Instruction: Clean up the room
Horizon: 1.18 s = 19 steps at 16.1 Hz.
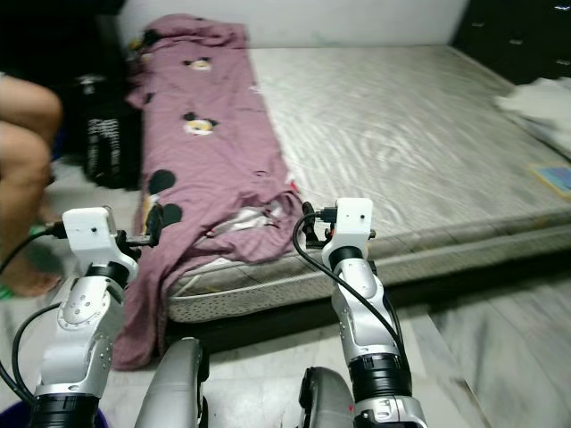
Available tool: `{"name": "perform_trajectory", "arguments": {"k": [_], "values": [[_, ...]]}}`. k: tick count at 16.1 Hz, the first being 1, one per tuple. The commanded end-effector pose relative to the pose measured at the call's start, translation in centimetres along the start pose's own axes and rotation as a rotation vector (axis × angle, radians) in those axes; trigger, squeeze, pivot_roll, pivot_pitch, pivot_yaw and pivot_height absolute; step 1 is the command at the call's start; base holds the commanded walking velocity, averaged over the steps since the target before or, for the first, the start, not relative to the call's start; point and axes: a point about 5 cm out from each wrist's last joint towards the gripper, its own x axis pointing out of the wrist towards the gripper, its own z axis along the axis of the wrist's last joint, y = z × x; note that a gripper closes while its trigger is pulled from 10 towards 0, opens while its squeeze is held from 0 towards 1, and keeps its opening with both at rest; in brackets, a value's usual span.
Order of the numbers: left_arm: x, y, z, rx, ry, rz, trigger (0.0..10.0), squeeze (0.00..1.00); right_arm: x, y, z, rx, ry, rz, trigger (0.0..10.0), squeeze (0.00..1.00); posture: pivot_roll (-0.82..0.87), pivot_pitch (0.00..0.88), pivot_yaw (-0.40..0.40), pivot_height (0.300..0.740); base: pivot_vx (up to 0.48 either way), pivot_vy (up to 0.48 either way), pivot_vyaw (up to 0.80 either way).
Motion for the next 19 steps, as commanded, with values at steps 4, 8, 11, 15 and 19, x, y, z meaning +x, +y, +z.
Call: {"name": "perform_trajectory", "arguments": {"k": [4,8,11,15,19], "values": [[0.25,-0.36,0.27,-0.011,0.0,-0.007,10.0,0.0,0.22,-0.17,0.73,0.007,-0.024,-0.009,10.0,0.0,0.05,0.048,-0.046,0.591,0.0,0.0,0.0],[0.36,-0.25,0.55,-0.017,-0.018,0.006,10.0,0.0,0.28,-0.16,0.71,0.015,-0.022,-0.011,10.0,0.0,0.04,0.056,-0.044,0.576,0.0,0.0,0.0],[0.38,-0.3,0.58,-0.021,-0.02,-0.003,10.0,0.0,0.34,-0.14,0.58,0.01,-0.015,-0.01,10.0,0.0,0.04,0.056,-0.044,0.576,0.0,0.0,0.0],[0.33,-0.45,0.52,-0.037,-0.022,-0.018,10.0,0.0,0.33,-0.13,0.5,0.007,-0.012,-0.005,10.0,0.0,0.04,0.05,-0.044,0.576,0.146,0.0,0.0],[0.32,-0.5,0.43,-0.042,-0.018,-0.022,10.0,0.0,0.33,-0.04,0.52,0.0,-0.015,0.004,10.0,0.0,0.04,0.046,-0.046,0.576,0.272,0.0,0.0]]}}
